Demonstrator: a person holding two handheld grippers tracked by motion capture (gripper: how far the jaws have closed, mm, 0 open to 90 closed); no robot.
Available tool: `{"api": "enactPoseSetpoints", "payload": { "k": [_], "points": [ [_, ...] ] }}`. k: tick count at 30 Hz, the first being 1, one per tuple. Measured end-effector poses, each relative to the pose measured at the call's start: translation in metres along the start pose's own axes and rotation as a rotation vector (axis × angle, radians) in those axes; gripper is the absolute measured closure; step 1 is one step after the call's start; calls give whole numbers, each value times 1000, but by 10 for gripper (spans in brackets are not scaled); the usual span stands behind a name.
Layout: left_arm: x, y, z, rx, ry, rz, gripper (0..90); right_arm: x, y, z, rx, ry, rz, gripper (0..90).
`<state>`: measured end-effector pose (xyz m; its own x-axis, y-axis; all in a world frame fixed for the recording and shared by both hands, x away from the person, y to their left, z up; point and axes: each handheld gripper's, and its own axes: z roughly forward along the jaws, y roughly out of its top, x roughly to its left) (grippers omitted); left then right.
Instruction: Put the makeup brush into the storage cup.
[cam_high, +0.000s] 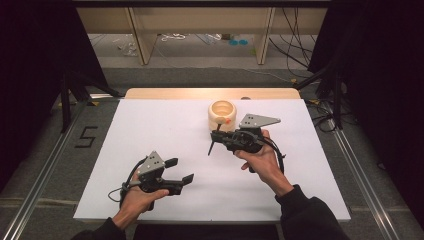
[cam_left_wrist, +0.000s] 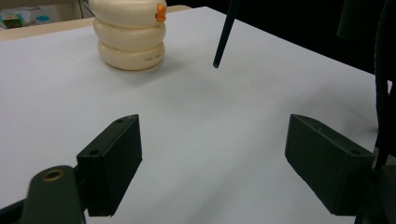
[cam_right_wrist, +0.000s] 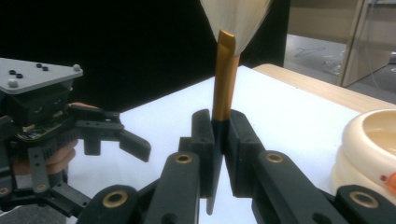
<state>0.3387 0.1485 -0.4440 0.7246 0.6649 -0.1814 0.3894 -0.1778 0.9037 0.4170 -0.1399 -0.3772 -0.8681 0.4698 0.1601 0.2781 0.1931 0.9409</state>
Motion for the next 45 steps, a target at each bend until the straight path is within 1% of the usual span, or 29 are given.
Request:
{"api": "enactPoseSetpoints", "payload": {
  "k": [1,4,6,7,9,10,12,13,14,15,16,17,18,21,22,23,25,26,27,30,33,36,37,38,39,41,42,45],
  "points": [
    [0,0,0,2,7,3,185,-1,0,0,1,0,-1,831],
    [0,0,0,-3,3,1,185,-2,2,-1,10,-13,-13,831],
    [0,0,0,1,12,3,185,-3,2,-1,13,-29,-20,831],
    [0,0,0,-1,12,2,185,-4,2,-1,18,-21,-16,831],
    [0,0,0,-5,8,0,185,-5,2,-1,24,-24,-20,831],
    [0,0,1,-3,12,0,185,-6,2,-1,29,-37,-25,831],
    [-1,0,1,0,7,3,185,-7,1,0,29,-34,-24,831],
    [-1,0,2,0,5,3,185,-8,2,1,41,-40,-24,831],
    [-1,0,2,1,6,3,185,-9,2,1,34,-48,-26,831],
    [-1,0,2,1,7,4,185,-10,2,2,33,-43,-24,831],
    [-1,0,2,1,7,4,185,-10,3,2,42,-48,-28,831],
    [-2,0,2,-1,6,0,185,-11,4,2,44,-53,-36,831],
    [-2,0,2,-2,6,-1,185,-11,5,2,44,-52,-34,831],
    [-1,0,2,2,7,4,185,-13,8,3,44,-62,-46,831],
    [-1,0,2,2,7,4,185,-14,9,3,39,-58,-40,831],
    [-1,0,2,2,7,3,185,-15,11,2,46,-67,-50,831],
    [-1,0,2,1,9,-2,185,-16,12,2,41,-64,-43,831],
    [-1,0,2,2,9,-1,185,-18,13,3,38,-70,-42,831],
    [-1,0,1,3,9,1,185,-19,13,2,49,-70,-42,831],
    [-1,0,2,0,8,-2,186,-22,16,3,49,-91,-48,831],
    [-1,0,1,1,9,0,185,-25,19,2,55,-95,-51,831],
    [-1,0,2,2,8,-2,185,-27,21,2,51,-98,-46,831],
    [-1,0,2,4,8,0,185,-28,22,3,46,-89,-38,831],
    [-1,0,2,6,7,2,185,-28,22,4,51,-88,-39,831],
    [-1,0,2,6,6,3,185,-29,23,4,54,-97,-44,831],
    [-1,0,2,5,7,-1,185,-30,24,4,55,-100,-41,831],
    [-1,0,2,2,2,-3,185,-31,25,5,49,-99,-40,831],
    [-1,0,2,7,7,1,185,-33,27,5,51,-94,-37,831]
  ]
}}
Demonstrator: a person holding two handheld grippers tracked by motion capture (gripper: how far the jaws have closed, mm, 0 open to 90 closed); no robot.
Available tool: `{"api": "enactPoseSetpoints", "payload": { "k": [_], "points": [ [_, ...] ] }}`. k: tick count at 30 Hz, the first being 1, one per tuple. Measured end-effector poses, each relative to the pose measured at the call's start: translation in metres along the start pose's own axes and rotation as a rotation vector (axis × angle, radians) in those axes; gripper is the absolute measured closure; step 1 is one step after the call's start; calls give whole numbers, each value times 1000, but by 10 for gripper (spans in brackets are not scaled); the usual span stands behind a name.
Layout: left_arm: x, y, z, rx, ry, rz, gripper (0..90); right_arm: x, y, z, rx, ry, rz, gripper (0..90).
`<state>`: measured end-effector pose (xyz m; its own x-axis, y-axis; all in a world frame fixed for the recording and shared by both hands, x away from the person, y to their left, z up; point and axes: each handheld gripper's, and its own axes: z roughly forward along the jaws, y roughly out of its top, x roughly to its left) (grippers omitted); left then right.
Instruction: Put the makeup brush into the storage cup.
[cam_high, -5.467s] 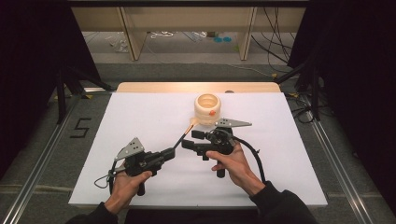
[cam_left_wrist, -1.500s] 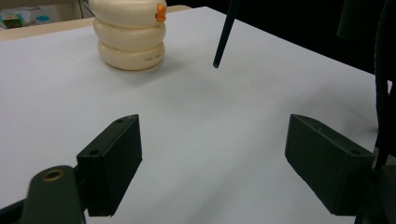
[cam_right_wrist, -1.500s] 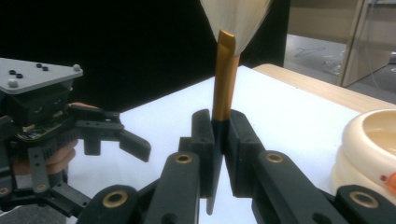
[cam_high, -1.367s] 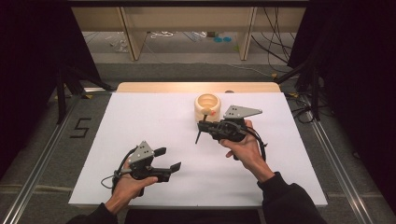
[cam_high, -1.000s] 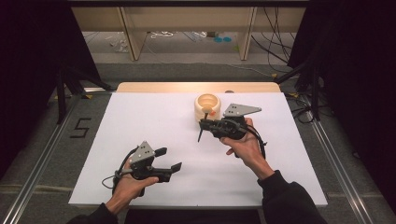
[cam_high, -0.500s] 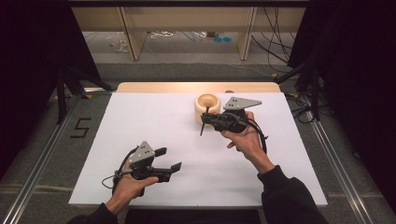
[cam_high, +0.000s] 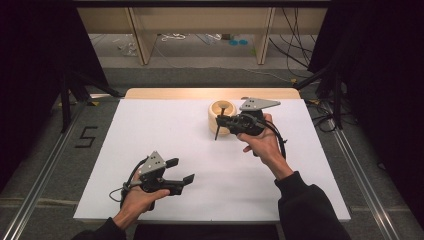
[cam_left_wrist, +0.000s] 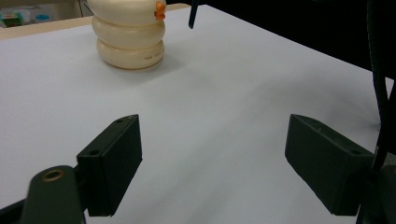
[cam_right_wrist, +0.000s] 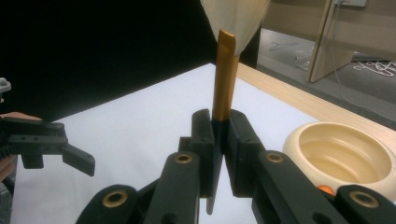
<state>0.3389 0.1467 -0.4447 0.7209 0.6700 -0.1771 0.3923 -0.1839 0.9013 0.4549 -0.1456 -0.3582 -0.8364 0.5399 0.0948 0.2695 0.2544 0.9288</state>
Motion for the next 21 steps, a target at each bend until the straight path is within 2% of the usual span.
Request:
{"api": "enactPoseSetpoints", "payload": {
  "k": [8,21],
  "points": [
    [1,0,0,0,1,-1,185,-8,7,3,-11,-7,17,830],
    [1,0,0,2,-3,0,185,-17,15,5,-30,-40,6,831]
  ]
}}
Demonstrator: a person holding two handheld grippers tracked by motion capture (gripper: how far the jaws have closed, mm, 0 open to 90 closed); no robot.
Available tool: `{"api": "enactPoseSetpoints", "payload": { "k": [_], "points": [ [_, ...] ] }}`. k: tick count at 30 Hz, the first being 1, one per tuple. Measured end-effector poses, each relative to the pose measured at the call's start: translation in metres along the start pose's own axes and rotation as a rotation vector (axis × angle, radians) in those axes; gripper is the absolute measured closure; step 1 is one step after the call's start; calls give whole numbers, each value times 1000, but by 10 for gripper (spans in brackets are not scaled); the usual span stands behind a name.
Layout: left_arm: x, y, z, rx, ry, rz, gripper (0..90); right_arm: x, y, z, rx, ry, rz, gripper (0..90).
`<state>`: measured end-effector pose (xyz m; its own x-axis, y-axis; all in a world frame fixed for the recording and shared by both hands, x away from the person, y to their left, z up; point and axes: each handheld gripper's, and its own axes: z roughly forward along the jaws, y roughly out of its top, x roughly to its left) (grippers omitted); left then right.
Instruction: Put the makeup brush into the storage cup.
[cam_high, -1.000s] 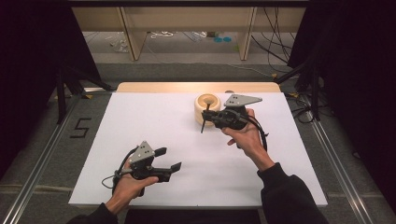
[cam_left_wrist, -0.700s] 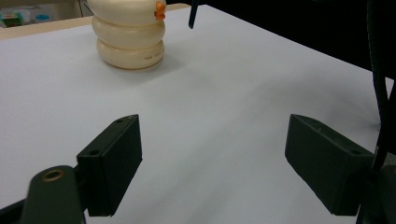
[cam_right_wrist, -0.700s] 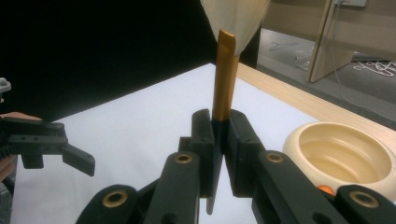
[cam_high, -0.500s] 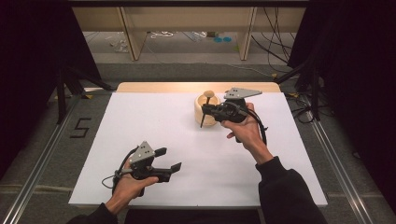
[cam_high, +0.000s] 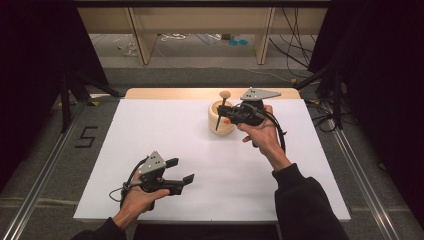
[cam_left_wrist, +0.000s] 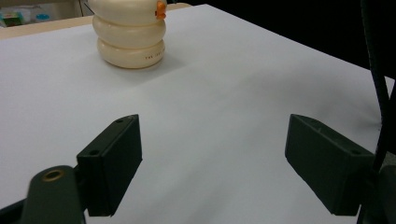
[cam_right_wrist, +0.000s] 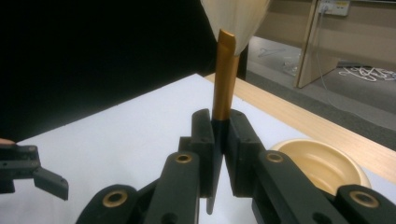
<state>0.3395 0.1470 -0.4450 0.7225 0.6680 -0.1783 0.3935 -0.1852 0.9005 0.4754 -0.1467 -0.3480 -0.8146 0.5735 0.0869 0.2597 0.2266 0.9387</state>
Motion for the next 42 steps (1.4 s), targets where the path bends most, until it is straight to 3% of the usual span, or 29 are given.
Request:
{"api": "enactPoseSetpoints", "payload": {
  "k": [9,15,29,33,36,42],
  "points": [
    [0,0,1,8,1,2,185,-9,4,0,-12,-36,4,831],
    [1,-1,1,13,-6,0,185,-15,7,-2,-21,-72,-17,830],
    [1,-1,2,19,0,-4,185,-31,11,1,4,-117,-7,830],
    [1,-1,2,22,0,-4,185,-36,14,3,-9,-134,-26,830],
    [1,-1,2,20,0,-6,185,-39,17,6,5,-135,6,830],
    [1,-1,2,20,0,-7,185,-45,20,13,6,-154,9,830]
  ]
}}
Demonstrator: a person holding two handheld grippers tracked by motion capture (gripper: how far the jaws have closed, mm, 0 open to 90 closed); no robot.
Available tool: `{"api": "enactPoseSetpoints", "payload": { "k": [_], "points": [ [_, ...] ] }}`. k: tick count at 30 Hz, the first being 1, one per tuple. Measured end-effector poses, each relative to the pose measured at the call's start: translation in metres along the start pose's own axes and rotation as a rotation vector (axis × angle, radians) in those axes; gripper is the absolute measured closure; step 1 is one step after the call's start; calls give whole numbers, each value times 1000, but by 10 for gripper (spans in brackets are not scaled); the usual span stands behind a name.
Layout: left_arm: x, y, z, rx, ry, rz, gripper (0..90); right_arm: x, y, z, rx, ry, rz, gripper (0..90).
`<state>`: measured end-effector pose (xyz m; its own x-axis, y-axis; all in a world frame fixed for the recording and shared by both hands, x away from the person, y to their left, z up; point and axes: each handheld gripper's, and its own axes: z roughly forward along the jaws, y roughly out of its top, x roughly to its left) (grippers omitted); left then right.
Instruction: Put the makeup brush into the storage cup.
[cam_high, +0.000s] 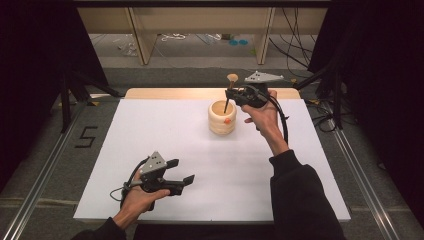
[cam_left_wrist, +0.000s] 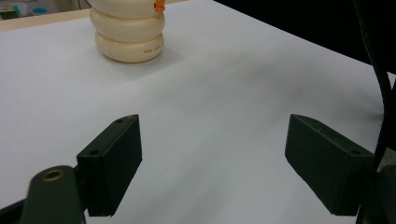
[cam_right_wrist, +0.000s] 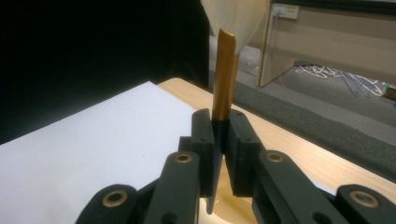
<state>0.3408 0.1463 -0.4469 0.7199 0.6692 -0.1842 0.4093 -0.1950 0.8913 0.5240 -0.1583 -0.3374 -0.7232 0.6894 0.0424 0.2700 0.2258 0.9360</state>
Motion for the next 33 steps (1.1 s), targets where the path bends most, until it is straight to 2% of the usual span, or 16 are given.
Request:
{"api": "enactPoseSetpoints", "payload": {
  "k": [1,15,21,33],
  "points": [
    [0,0,0,3,-2,2,185,-2,0,4,-2,-16,-16,830],
    [0,0,0,-2,0,0,185,-16,-8,25,29,-45,42,830],
    [0,0,0,1,-1,1,185,-19,-12,30,36,-58,36,830],
    [0,0,0,0,-1,1,185,-18,-18,38,58,-45,30,829]
  ]
}}
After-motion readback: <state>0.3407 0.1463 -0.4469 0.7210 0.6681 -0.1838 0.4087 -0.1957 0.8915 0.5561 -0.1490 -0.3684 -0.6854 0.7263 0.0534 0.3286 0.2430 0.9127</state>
